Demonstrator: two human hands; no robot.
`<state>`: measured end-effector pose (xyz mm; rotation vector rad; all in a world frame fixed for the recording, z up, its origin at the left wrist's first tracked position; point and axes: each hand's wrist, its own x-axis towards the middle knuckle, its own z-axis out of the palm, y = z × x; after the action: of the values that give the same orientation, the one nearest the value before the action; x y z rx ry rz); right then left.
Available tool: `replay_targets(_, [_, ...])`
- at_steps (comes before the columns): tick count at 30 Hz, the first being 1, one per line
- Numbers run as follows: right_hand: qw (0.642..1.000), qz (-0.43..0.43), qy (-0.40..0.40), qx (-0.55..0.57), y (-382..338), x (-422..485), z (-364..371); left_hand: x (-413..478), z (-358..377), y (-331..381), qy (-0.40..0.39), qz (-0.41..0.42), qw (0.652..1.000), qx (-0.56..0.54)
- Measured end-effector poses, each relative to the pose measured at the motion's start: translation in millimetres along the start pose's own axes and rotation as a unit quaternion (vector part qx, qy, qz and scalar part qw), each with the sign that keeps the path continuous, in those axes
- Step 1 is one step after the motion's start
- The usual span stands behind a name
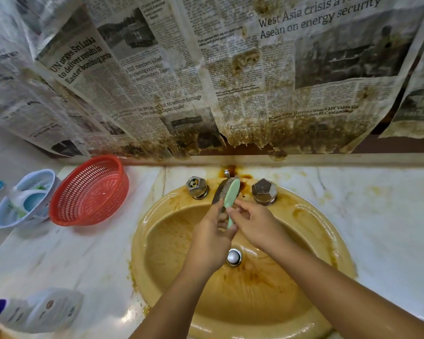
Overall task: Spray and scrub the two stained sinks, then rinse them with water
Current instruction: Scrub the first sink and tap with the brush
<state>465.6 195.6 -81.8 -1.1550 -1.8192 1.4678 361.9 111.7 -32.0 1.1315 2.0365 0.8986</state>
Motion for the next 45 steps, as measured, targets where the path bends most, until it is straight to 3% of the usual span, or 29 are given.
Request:
replay_targets(4, [1.0,0.019,0.002,0.005,8,1,4,3,-6,-7,-0.051,-0.037,0.994,-0.092])
replay_targets(7, [1.0,0.024,0.003,-0.01,9,0,8,5,-10,-11,-0.046,-0.049,0.99,-0.122])
replay_targets(15, [0.996,-0.044,0.041,-0.061,19,-4,3,29,-32,-29,0.129,-0.013,0.99,-0.061])
replay_targets(19, [0.987,-0.131,0.018,-0.092,34,-21,-1,55,-43,-51,0.146,-0.008,0.989,-0.021])
replay_targets(22, [0.974,-0.176,0.046,-0.136,41,-24,6,77,-52,-69,0.157,-0.005,0.987,0.019])
replay_targets(26, [0.979,-0.081,0.155,-0.11,37,7,20,104,-66,-88,0.166,0.026,0.984,0.063])
replay_targets(28, [0.98,-0.059,0.164,-0.092,34,6,26,120,-74,-98,0.157,0.04,0.983,0.082])
replay_targets(32, [0.988,-0.078,0.128,-0.026,37,-25,34,159,-93,-122,0.101,0.077,0.98,0.155])
replay_targets(37, [0.978,0.035,0.208,0.0,26,23,40,199,-104,-134,-0.012,0.118,0.974,0.19])
replay_targets(41, [0.983,0.021,0.163,0.078,31,2,44,218,-112,-126,-0.143,0.168,0.962,0.161])
replay_targets(45, [0.975,0.06,0.21,-0.046,27,28,37,244,-120,-131,-0.251,0.165,0.926,0.229])
